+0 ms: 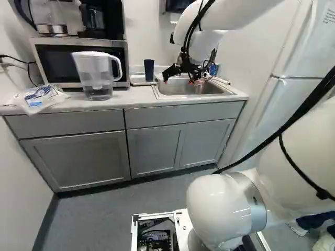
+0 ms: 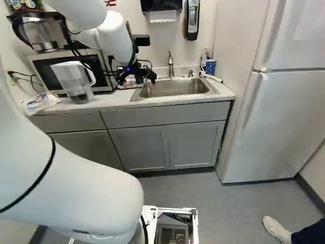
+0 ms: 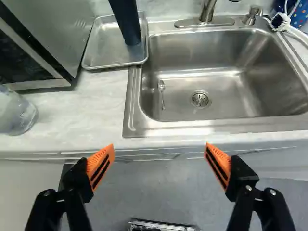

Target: Rinse the cup and place it in the tray

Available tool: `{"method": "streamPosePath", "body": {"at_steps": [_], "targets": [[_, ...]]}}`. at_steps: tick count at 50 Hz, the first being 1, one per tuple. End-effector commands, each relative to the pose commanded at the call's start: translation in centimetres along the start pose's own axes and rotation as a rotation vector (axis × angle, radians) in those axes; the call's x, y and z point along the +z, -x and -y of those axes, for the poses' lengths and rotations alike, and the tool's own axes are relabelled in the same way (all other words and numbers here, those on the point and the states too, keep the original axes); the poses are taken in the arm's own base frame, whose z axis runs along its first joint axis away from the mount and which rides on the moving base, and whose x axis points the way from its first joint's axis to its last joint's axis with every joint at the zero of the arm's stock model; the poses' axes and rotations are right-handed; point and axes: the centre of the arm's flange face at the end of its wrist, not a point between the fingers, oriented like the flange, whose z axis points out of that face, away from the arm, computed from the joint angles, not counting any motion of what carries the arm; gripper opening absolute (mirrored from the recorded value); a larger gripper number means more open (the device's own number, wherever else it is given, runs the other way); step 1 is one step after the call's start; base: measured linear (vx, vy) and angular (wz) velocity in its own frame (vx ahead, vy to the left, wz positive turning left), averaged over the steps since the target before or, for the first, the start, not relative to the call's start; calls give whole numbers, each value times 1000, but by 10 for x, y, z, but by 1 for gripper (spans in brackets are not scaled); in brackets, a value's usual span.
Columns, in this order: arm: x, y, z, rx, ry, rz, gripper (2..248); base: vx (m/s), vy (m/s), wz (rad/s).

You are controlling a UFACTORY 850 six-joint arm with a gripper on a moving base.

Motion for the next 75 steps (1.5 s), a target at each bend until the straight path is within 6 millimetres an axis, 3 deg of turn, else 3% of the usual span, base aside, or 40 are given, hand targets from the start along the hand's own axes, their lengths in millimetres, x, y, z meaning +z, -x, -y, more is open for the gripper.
{"method": "streamPosePath", "body": {"at_steps": [40,75], "targets": [[0,0,0,0,0,0,247,-130,4,16],[0,0,0,0,0,0,247,-17,0,3]]}}
